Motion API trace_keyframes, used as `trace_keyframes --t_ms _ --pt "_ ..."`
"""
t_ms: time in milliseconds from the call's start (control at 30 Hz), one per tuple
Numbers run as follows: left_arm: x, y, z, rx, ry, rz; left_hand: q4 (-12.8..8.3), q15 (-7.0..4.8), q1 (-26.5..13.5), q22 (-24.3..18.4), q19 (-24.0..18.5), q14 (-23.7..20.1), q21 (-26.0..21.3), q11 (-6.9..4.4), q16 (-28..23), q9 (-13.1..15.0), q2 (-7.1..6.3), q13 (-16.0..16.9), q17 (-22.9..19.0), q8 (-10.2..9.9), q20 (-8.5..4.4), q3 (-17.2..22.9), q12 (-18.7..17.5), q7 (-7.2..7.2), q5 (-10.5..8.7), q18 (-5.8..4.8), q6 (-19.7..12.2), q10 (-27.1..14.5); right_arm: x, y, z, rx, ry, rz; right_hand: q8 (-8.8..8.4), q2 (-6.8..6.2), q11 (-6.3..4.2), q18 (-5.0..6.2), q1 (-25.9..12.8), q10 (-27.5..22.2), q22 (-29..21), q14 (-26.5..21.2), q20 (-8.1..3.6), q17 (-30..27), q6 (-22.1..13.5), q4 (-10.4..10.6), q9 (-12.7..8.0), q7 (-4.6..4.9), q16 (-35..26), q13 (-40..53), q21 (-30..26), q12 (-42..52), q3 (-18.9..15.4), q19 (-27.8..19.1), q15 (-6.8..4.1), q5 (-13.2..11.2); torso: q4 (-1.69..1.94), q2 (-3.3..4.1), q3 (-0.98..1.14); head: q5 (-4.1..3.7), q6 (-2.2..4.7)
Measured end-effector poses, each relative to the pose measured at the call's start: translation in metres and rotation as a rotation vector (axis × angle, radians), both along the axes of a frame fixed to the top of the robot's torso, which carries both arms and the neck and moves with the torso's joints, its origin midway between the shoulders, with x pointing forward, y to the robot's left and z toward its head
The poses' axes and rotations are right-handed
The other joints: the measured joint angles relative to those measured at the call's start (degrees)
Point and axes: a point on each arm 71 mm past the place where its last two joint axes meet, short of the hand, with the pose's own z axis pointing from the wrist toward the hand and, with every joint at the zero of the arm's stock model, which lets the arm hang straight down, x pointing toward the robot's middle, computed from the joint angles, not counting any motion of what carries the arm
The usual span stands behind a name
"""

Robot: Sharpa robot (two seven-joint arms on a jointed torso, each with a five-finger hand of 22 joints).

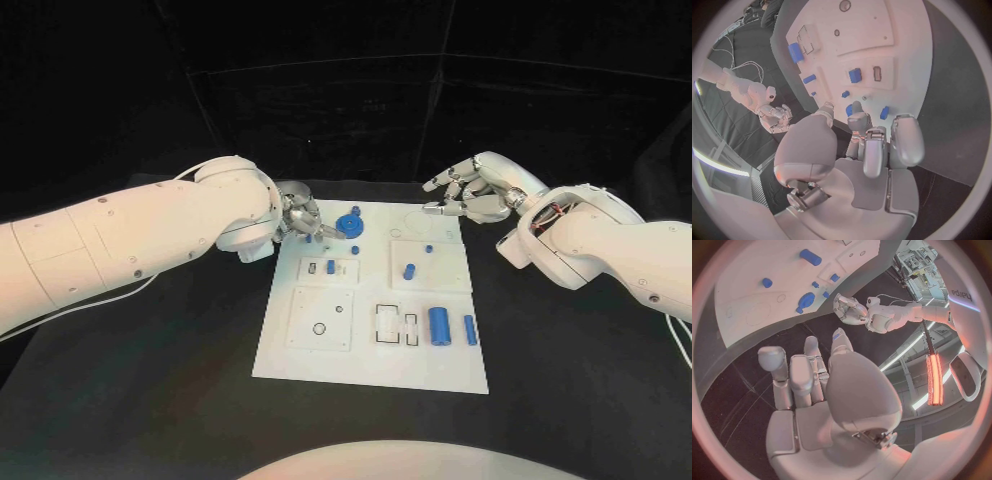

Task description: Assemble the parts on the task board

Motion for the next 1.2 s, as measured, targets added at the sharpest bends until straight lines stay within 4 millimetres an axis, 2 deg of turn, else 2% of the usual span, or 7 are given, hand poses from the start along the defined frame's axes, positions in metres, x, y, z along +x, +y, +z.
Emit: trace_keyframes --t_ms 133,333,600,900,1200 --pt "0.011 0.007 0.009 0.029 0.0 0.018 -0.05 0.57 2.41 -0.78 -0.37 0.07 -0.66 0.53 0.0 -0.66 1.1 -0.96 0.0 -0.8 0.38 -0.05 -0.6 0.76 0.0 0.0 -0.76 -0.87 0.001 0.0 0.0 0.0 0.001 -0.001 0.0 0.0 0.0 0.0 0.0 0.0 -0.08 0.0 0.0 0.0 0.0 0.0 0.0 0.0 0.0 -0.1 0.0 0.0 0.0 0.0 0.0 0.0 0.0 -0.01 0.0 0.24 0.08" --pt "0.032 0.018 0.011 0.08 0.023 0.063 0.11 0.57 2.69 -0.94 -0.56 0.07 -0.66 0.53 0.0 -0.85 1.38 -1.0 0.0 -0.8 0.56 -0.2 -0.6 0.76 0.0 0.0 -0.75 -0.87 0.001 0.001 -0.001 0.0 0.002 0.0 0.0 0.0 0.0 0.0 0.0 0.0 -0.08 0.0 0.0 0.0 0.0 0.0 0.0 0.0 0.0 -0.1 0.0 0.0 0.0 0.0 0.0 0.0 -0.14 0.01 0.04 0.37 0.25" --pt "0.05 0.017 0.008 0.12 0.052 0.084 0.34 0.78 2.96 -0.93 -0.56 -0.14 -0.66 0.53 0.0 -0.92 1.65 -1.0 0.0 -0.8 0.56 -0.44 -0.6 0.76 0.0 0.0 -0.75 -0.87 0.002 0.003 -0.001 0.001 0.004 0.003 0.0 0.0 0.0 0.0 0.0 0.0 -0.07 0.0 0.0 0.01 0.0 0.0 0.0 0.0 0.0 -0.16 0.0 0.0 0.0 0.0 0.0 0.01 -0.23 0.13 0.03 0.49 0.28" --pt "0.06 0.024 0.006 0.174 0.063 0.097 0.61 0.77 2.82 -0.91 -0.56 -0.14 -0.66 0.74 0.0 -1.11 1.78 -0.95 0.0 -1.03 0.56 -1.04 -0.6 0.76 0.0 0.0 -0.75 -1.08 0.002 0.003 -0.001 0.001 0.005 0.003 0.0 0.0 0.0 0.0 0.0 0.0 -0.07 0.0 0.0 0.01 0.0 0.0 0.0 0.0 0.0 -0.16 0.0 0.01 0.0 0.01 0.0 0.01 -0.23 0.14 0.03 0.49 0.05" --pt "0.064 0.02 0.002 0.209 0.075 0.075 0.66 0.98 2.39 -0.75 -0.56 0.07 -0.66 0.74 0.0 -1.25 2.21 -0.85 0.0 -1.03 0.56 -1.88 -0.25 0.76 0.0 0.01 -0.75 -1.07 0.002 0.005 -0.001 0.002 0.005 0.007 0.0 0.22 0.0 -0.01 0.22 0.0 -0.25 0.0 0.0 -0.09 -0.19 -0.16 0.0 -0.19 -0.31 -0.28 -0.22 0.01 -0.16 0.0 0.0 0.01 -0.18 0.1 -0.01 0.42 -0.21"
